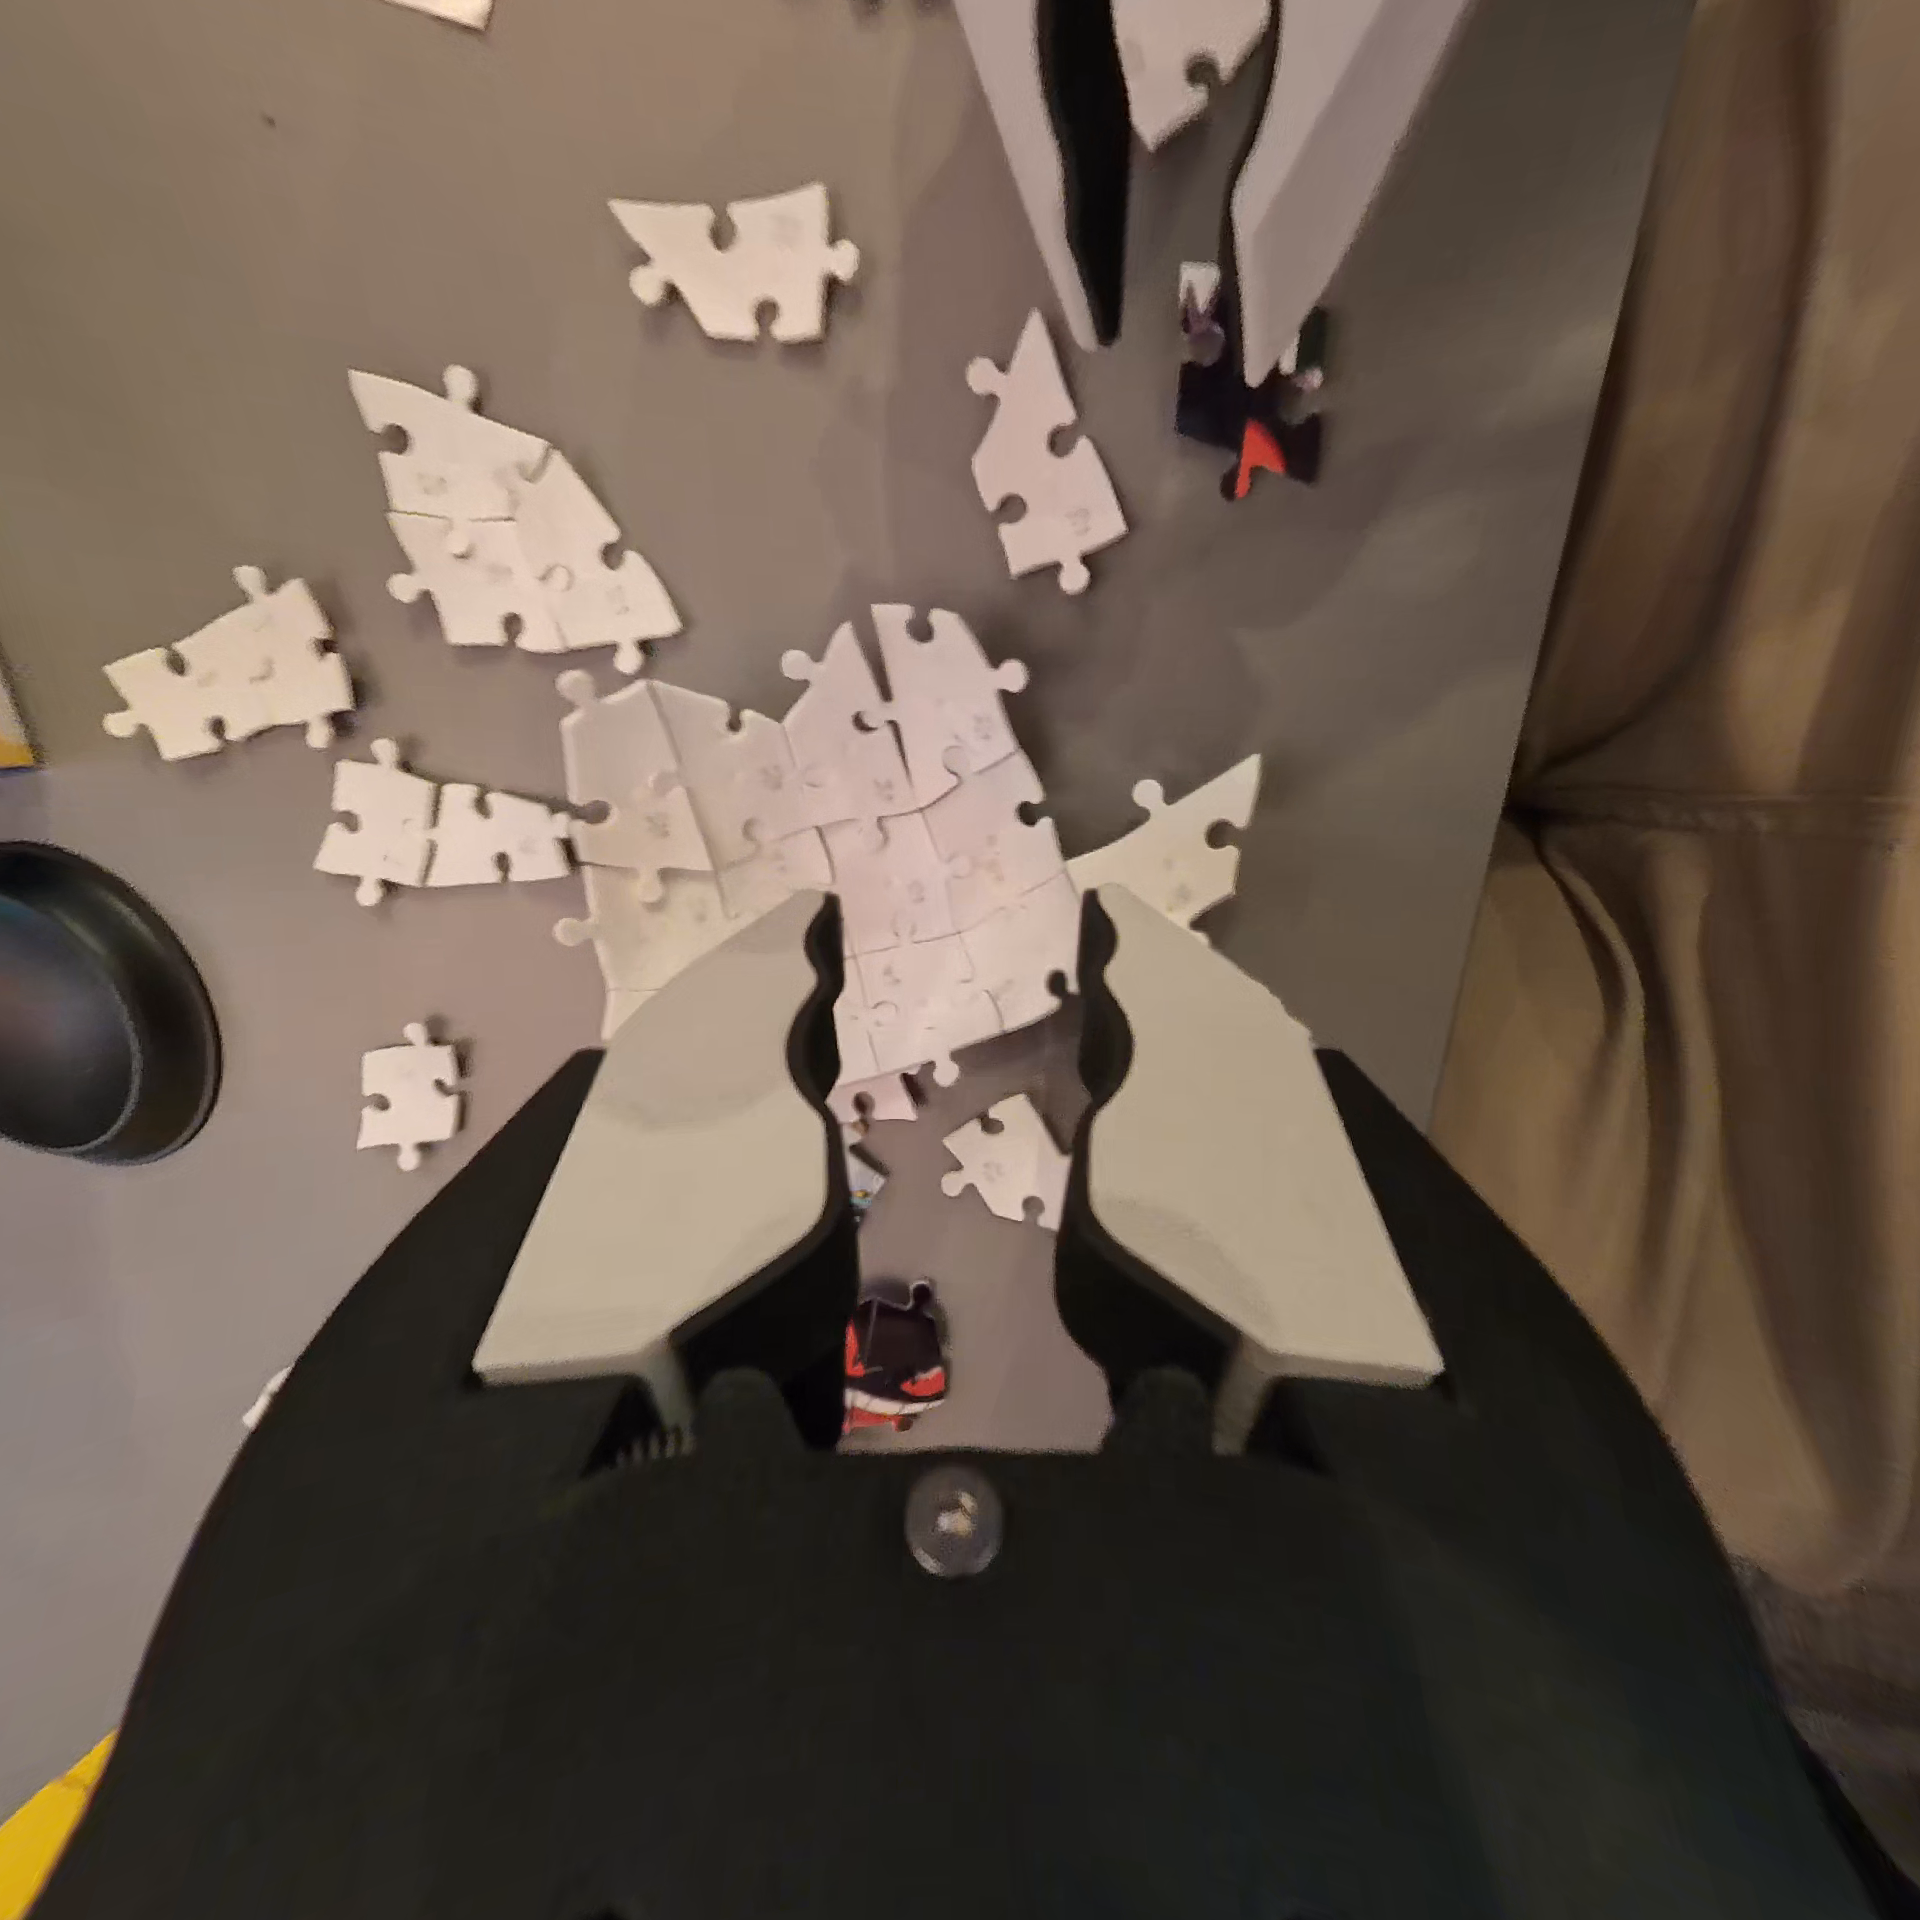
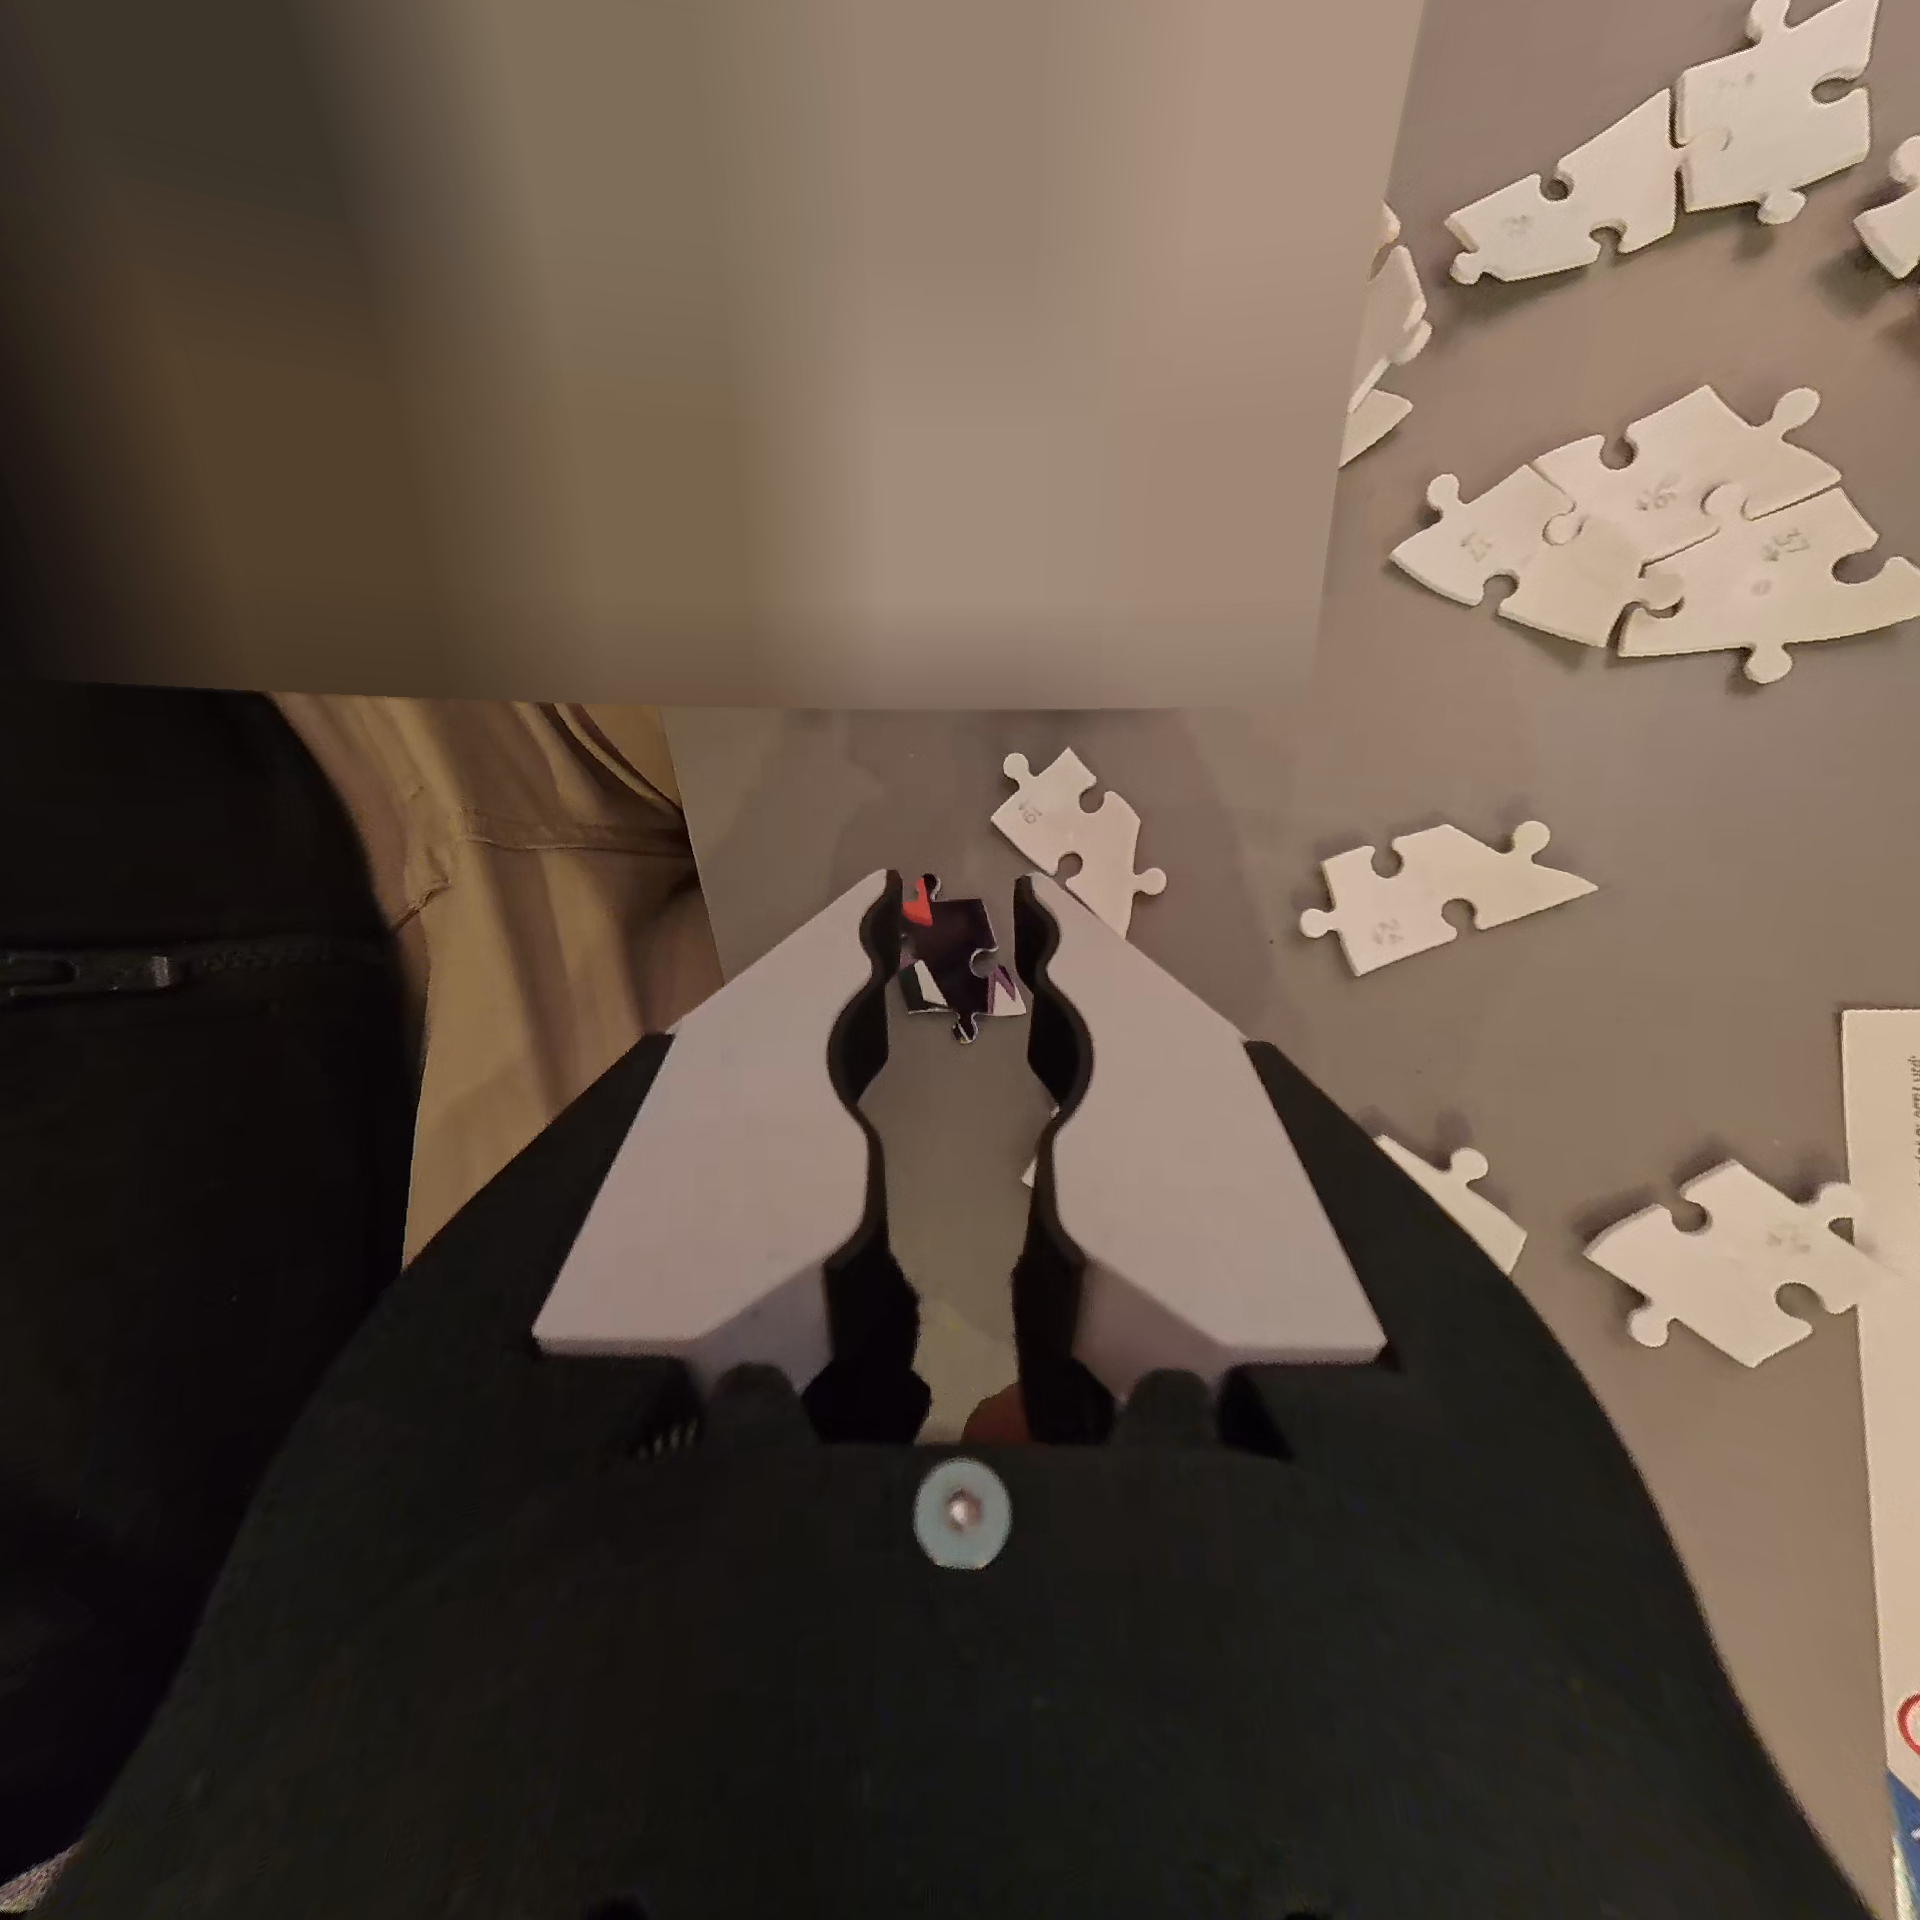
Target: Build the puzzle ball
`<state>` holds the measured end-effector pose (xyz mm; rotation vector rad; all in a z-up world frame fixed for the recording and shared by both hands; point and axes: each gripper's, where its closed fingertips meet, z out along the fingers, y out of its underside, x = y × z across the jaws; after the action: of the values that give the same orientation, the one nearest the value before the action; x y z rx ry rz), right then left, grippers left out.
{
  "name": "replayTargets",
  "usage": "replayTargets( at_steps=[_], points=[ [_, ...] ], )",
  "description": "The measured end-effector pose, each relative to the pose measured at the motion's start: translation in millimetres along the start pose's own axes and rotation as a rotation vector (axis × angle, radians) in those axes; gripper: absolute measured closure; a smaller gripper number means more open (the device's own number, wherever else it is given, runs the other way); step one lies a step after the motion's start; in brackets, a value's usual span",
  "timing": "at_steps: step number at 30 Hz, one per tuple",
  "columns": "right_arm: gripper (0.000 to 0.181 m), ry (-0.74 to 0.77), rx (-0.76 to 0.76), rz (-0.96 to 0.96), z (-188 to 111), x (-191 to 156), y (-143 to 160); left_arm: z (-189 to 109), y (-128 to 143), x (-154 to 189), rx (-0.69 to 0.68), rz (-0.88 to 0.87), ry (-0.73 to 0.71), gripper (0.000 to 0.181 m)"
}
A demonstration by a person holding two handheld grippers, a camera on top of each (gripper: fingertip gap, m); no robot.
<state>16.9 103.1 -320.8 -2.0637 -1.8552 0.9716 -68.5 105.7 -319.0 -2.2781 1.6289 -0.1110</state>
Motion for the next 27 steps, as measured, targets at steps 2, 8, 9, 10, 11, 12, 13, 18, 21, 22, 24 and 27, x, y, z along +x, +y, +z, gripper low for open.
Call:
replayTargets(
  at_steps=[2, 8, 9, 10, 11, 12, 13, 18, 21, 22, 24, 27],
  points=[
    [0.161, 0.001, 0.0, 0.001, 0.3, 0.2, 0.1, 8.2, 3.9, 3.4, -0.038, 0.02, -0.002, 0.136],
    [0.161, 0.0, 0.003, 0.002, 0.0, 0.5, -0.2, 18.9, 10.5, 3.5, -0.099, 0.046, -0.026, 0.132],
    [0.161, 0.0, 0.003, 0.002, 0.1, 0.6, 0.0, 20.4, 13.0, 2.7, -0.117, 0.056, -0.037, 0.131],
    [0.161, 0.0, 0.002, 0.002, 0.2, 0.5, 0.1, 21.8, 14.2, 3.1, -0.122, 0.063, -0.039, 0.13],
    [0.161, -0.001, 0.003, 0.002, 0.2, 0.4, 0.0, 22.4, 14.1, 3.2, -0.117, 0.065, -0.041, 0.131],
    [0.161, -0.001, 0.003, 0.002, 0.0, 0.2, -0.1, 22.3, 14.4, 2.0, -0.116, 0.066, -0.051, 0.131],
    [0.161, -0.001, 0.004, 0.001, -0.1, 0.2, -0.3, 22.1, 15.1, 0.5, -0.119, 0.072, -0.063, 0.132],
    [0.161, -0.001, 0.004, 0.001, -0.2, -0.1, -0.6, 22.3, 15.7, 0.2, -0.115, 0.079, -0.086, 0.135],
    [0.161, 0.001, 0.002, -0.002, -0.1, -0.9, -0.7, 22.9, 15.7, -0.3, -0.11, 0.078, -0.103, 0.141],
    [0.161, 0.003, 0.002, -0.004, -0.1, -0.8, -1.0, 23.1, 15.6, 0.3, -0.108, 0.079, -0.106, 0.143],
    [0.161, 0.013, -0.004, -0.008, 0.4, 0.2, -0.5, 23.6, 14.7, -0.3, -0.1, 0.071, -0.124, 0.147],
    [0.162, 0.04, -0.017, -0.018, 1.8, 4.0, 1.2, 24.6, 12.4, -1.8, -0.089, 0.047, -0.147, 0.151]
  ],
)
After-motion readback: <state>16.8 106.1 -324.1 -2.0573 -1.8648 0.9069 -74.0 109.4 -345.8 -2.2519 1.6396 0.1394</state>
